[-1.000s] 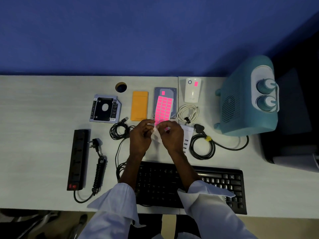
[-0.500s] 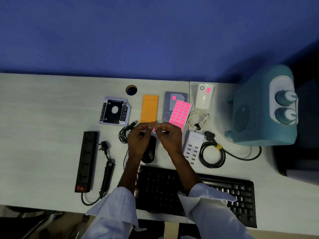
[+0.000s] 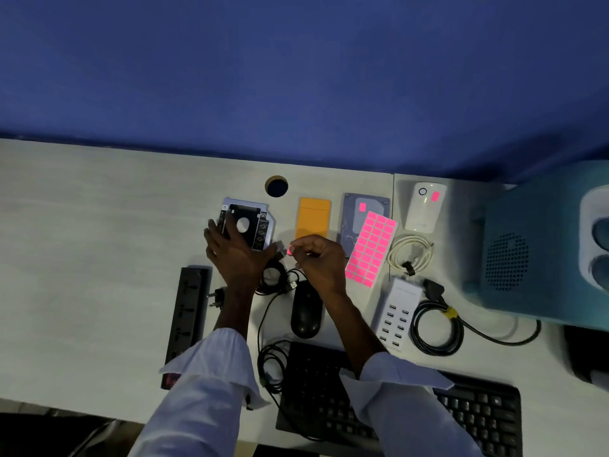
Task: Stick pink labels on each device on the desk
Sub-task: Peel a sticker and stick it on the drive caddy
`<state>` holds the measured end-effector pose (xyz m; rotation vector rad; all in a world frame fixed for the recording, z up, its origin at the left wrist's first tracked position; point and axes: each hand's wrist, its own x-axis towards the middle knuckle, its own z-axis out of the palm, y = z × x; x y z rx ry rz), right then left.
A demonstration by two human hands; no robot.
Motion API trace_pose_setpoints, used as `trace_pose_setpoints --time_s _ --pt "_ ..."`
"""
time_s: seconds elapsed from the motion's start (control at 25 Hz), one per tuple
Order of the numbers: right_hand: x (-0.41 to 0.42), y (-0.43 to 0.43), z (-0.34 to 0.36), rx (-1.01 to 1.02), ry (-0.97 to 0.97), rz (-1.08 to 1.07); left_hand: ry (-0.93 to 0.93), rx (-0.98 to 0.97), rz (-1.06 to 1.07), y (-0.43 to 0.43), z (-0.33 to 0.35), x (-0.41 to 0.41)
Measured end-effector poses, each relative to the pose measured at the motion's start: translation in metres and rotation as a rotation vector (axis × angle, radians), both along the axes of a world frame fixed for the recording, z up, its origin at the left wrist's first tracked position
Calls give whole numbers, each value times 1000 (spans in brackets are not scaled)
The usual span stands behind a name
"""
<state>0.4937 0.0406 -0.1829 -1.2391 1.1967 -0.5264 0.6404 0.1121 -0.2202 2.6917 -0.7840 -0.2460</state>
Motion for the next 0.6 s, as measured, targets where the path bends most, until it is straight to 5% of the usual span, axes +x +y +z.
trace_pose_setpoints --time_s 0.2,0.32,0.4,0.52,0.6 --pt "23 -10 -6 59 -60 -7 -57 7 -62 -5 -8 19" --pt "27 -16 -5 91 -54 -24 135 -48 20 -13 4 27" --pt "30 -20 -2 134 -72 -35 589 -289 106 -17 17 42" --pt "39 -26 11 134 -150 -4 1558 -894 169 -8 49 43" --pt "46 -28 21 59 -144 61 1801 -1030 191 -5 59 31"
